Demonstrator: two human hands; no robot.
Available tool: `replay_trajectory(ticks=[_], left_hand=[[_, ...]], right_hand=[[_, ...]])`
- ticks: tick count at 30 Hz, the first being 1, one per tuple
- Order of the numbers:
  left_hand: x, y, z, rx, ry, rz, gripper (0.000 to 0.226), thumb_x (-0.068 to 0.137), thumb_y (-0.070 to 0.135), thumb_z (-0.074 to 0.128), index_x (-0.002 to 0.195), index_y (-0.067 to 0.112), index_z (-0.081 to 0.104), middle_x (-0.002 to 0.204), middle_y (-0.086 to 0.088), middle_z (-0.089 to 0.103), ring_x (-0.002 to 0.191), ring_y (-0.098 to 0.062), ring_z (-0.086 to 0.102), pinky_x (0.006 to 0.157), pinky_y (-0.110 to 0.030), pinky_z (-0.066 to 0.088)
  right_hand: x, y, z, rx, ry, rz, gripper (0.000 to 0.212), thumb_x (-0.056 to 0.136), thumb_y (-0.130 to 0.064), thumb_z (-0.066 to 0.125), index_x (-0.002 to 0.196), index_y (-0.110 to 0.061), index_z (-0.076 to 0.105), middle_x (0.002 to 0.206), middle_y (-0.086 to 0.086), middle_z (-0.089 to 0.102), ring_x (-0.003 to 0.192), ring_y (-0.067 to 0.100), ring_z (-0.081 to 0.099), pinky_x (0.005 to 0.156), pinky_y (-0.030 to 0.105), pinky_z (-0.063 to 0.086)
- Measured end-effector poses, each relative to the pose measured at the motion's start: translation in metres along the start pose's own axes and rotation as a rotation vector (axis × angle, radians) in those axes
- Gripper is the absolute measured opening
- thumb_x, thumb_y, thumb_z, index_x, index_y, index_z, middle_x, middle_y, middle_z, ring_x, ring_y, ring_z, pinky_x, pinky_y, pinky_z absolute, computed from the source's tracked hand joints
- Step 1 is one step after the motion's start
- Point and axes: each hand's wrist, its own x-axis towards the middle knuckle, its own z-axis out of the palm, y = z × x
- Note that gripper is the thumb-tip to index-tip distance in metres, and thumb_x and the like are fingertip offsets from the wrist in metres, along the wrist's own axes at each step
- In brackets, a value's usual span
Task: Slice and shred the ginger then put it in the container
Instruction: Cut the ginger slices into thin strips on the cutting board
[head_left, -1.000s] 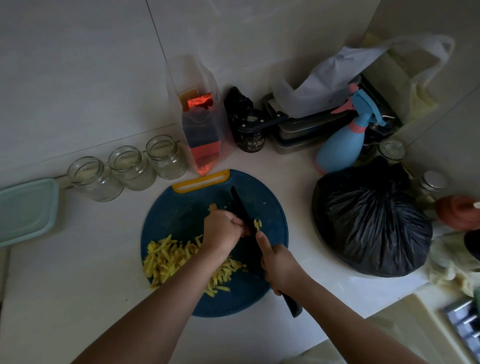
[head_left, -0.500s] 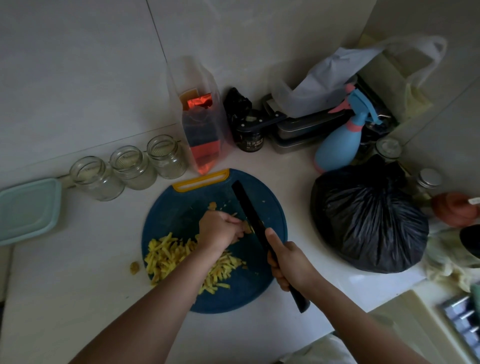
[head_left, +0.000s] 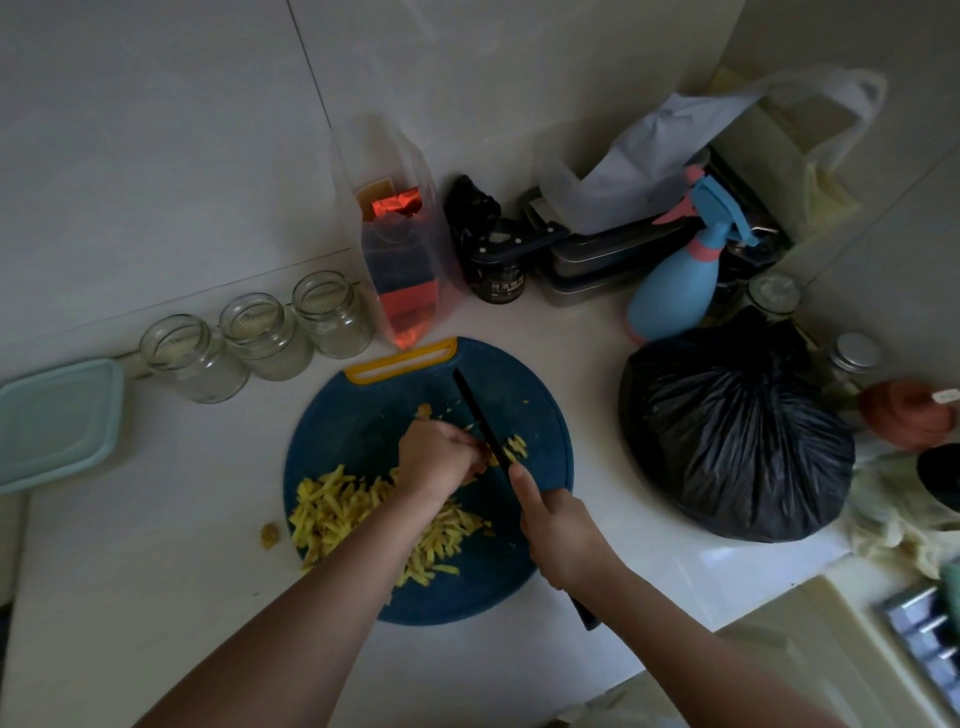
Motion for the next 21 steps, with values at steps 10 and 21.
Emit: replay_trajectory(ticks=[10, 21], left_hand=[[0.009, -0.002, 0.001, 0.037, -0.025, -0.013, 0.005, 0.075, 0.003, 0.075, 0.073, 0.006, 0.072, 0.069, -0.013, 0.07, 0.063, -0.022, 0.067, 0.066, -0.031, 0.058], [0.007, -0.007, 0.0, -0.09, -0.051, -0.06, 0.006, 0.078, 0.001, 0.074, 0.076, 0.005, 0.07, 0.072, -0.013, 0.07, 0.066, -0.021, 0.067, 0.067, -0.026, 0.057]], right_hand=[[0.004, -0.015, 0.002, -0.119, -0.042, 0.009, 0.058, 0.1, -0.057, 0.023, 0.062, -0.016, 0.041, 0.057, 0.005, 0.047, 0.049, 0.014, 0.046, 0.067, 0.034, 0.047], [0.01, -0.011, -0.009, 0.225, -0.138, 0.14, 0.06, 0.093, -0.067, 0.034, 0.06, -0.017, 0.034, 0.046, -0.002, 0.032, 0.036, 0.014, 0.029, 0.038, 0.02, 0.027]])
